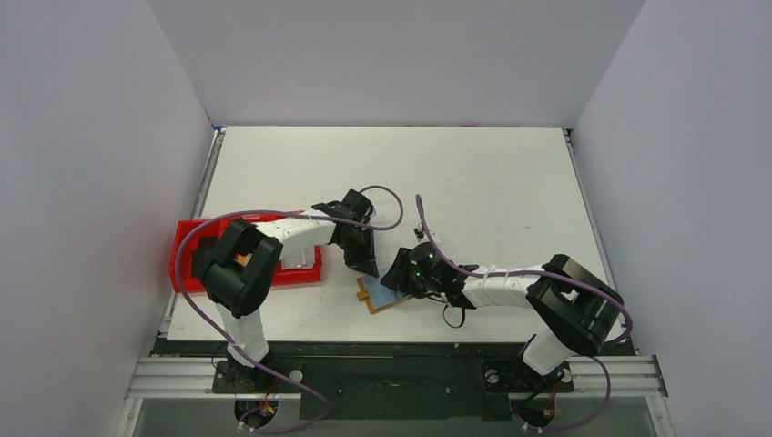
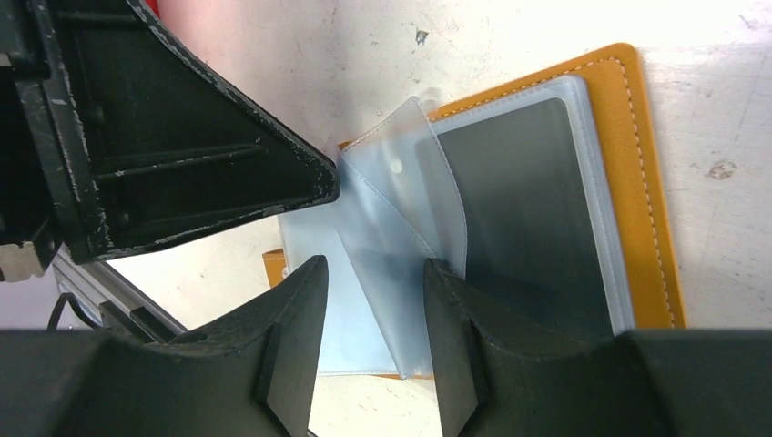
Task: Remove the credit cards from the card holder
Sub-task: Remove the credit card from the card holder.
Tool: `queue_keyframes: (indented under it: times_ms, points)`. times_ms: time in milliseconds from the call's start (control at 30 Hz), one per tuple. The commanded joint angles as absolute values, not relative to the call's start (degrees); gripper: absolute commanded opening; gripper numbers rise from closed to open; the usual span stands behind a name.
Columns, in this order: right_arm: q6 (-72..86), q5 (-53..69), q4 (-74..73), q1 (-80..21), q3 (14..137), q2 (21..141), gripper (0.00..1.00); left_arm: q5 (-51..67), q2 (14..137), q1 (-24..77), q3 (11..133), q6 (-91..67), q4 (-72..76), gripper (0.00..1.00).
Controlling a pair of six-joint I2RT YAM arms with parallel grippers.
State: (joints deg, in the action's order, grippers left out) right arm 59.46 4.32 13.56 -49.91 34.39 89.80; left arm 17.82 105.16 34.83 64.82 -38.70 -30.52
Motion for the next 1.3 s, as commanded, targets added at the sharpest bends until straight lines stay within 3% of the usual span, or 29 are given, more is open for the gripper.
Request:
queue_keyframes:
  times_ms: [0,267,600,1267]
  points:
    - [56.56,0.94,6.04,-49.65,35.31,87.38,0.42,16.37,104.65,34.63,64.7,-38.05,-28.59,0.01]
    - [53.99,1.57,0.78,-45.78,36.46,80.66,0.48,14.65,104.84,34.58,64.07,-36.68,-29.58,0.0]
    - [51.99,2.52,-1.59,-43.27,36.36,81.2,0.48,15.16,104.39,34.67,63.81,-36.95,-28.94,0.0]
    - [56.1,5.85,6.68,-50.63,36.63,88.09,0.5,16.12,102.1,35.23,67.69,-37.73,-30.78,0.0]
